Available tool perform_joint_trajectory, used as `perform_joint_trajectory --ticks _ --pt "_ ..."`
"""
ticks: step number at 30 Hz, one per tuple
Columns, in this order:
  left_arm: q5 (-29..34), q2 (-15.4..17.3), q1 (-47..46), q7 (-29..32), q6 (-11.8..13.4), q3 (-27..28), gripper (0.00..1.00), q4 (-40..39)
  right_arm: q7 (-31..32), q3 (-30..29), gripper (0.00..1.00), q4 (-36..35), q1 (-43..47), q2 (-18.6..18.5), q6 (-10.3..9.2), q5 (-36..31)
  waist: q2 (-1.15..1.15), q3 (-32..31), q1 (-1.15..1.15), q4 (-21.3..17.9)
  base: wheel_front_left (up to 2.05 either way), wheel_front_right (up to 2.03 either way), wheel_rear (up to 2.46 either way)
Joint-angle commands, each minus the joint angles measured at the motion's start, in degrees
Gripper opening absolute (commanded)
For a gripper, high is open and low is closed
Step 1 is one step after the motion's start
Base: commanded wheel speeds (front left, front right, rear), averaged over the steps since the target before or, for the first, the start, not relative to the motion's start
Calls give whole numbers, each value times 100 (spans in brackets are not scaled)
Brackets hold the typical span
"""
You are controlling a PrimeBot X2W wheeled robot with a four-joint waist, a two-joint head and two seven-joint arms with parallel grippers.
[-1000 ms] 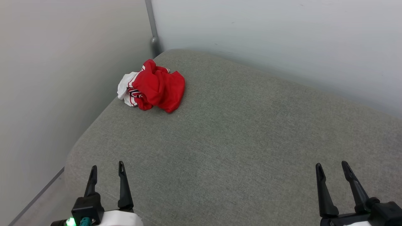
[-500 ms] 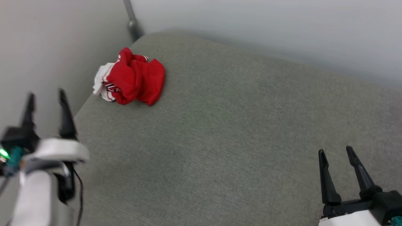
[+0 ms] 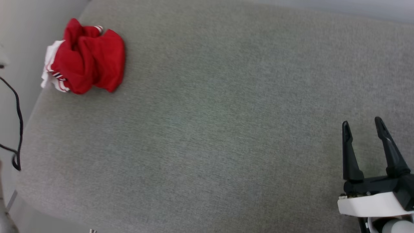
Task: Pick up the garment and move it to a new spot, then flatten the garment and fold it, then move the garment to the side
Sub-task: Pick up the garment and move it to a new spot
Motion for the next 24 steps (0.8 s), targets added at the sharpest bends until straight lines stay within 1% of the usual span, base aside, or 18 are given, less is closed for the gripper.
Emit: perform_joint_trajectory --ticks 1,5,8,10,14,20,24 --pt "-36 111 -215 236 -63 -48 100 104 -10 -12 100 -46 -123 6 -2 -23 0 368 -2 -239 0 0 0" --pt "-314 438 -757 1343 -214 -306 100 528 -10 -41 100 -159 -349 6 -2 -101 0 775 -2 -437 0 0 0" --pt "-508 756 -1017 2189 -242 -594 100 814 -11 -58 100 -267 -504 5 -3 -142 0 1064 -2 -585 0 0 0" --pt "-814 871 -1105 2702 -242 -866 100 921 -11 -70 100 -342 -601 6 -2 -177 0 1235 -2 -673 0 0 0" --pt "-1524 1232 -1107 3664 -242 -1357 100 958 -11 -89 100 -518 -737 6 -2 -219 0 1548 -2 -816 0 0 0" --pt "-2505 1603 -865 4708 -244 -1866 100 866 -10 -102 100 -713 -867 6 -2 -280 0 1853 -2 -921 0 0 0" --pt "-2945 1707 -658 5202 -245 -2154 100 846 -10 -98 100 -741 -951 6 -2 -328 0 1987 -2 -945 0 0 0"
